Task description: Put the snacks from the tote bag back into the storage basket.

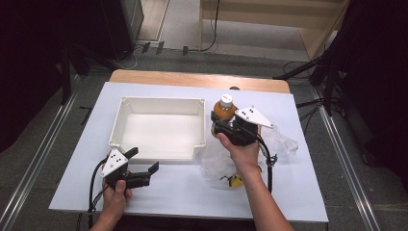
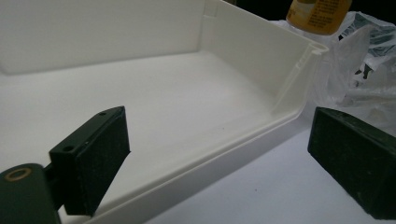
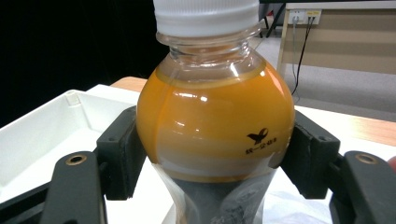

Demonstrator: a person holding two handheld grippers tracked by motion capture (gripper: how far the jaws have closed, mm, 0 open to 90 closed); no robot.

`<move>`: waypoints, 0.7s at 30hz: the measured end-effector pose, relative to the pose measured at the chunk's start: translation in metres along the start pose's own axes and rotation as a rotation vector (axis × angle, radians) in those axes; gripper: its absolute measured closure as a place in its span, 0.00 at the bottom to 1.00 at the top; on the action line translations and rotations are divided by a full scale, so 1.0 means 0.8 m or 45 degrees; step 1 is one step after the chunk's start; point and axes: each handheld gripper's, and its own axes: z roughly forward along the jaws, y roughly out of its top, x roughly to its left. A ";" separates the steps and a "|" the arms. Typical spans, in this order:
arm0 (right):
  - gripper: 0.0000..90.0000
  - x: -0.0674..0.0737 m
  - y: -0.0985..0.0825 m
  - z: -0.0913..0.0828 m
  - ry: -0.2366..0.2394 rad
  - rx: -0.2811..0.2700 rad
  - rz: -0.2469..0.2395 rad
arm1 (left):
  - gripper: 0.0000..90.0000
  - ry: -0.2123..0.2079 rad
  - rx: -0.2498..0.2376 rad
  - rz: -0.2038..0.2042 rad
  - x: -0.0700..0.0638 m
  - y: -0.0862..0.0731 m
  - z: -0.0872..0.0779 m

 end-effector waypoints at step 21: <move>0.35 0.009 0.010 0.010 0.011 0.001 -0.015 | 0.07 0.001 0.012 0.018 -0.002 0.000 0.002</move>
